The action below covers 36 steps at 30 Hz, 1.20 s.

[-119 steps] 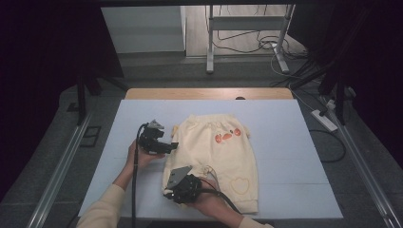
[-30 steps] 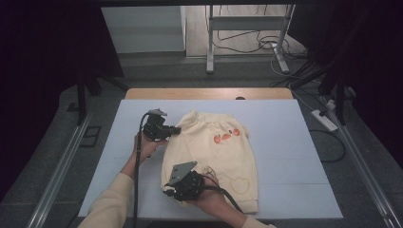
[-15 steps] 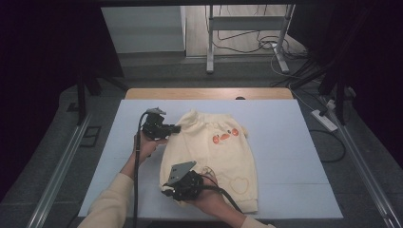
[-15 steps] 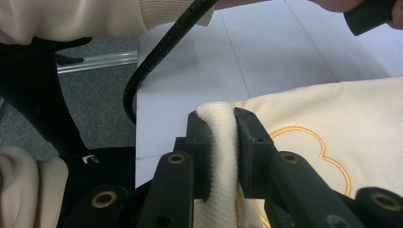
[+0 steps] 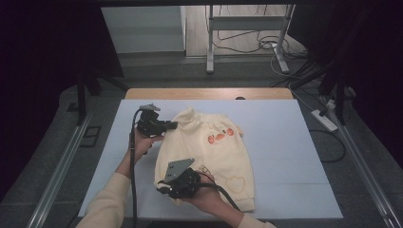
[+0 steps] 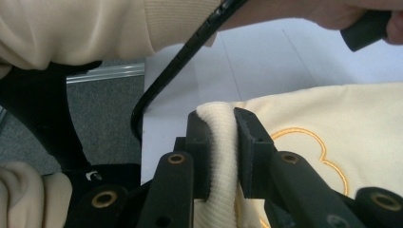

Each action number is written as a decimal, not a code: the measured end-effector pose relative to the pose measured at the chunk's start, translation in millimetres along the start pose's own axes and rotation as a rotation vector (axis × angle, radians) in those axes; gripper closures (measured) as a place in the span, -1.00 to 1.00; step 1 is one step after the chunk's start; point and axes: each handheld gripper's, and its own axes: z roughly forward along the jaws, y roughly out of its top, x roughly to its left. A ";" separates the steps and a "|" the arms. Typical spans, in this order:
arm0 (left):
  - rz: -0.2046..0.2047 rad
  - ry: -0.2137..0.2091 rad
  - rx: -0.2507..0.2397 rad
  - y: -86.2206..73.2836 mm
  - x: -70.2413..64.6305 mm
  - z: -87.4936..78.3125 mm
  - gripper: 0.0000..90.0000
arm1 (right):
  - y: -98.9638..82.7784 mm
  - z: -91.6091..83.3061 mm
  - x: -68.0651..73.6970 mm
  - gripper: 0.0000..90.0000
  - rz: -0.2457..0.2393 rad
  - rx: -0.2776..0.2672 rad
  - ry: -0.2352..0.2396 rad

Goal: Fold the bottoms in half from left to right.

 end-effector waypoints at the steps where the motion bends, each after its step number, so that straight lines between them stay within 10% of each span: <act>1: -0.005 0.002 0.006 -1.3 1.4 2.2 0.82 | -2.4 1.9 -0.7 0.71 0.005 0.006 0.001; 15: -0.004 0.020 -0.097 10.3 3.8 -38.6 0.83 | 20.9 1.6 1.7 0.71 -0.022 -0.057 0.006; 36: -0.033 0.002 -0.041 3.6 -0.7 -4.7 0.82 | -12.8 -23.0 -5.5 0.71 0.039 -0.023 -0.031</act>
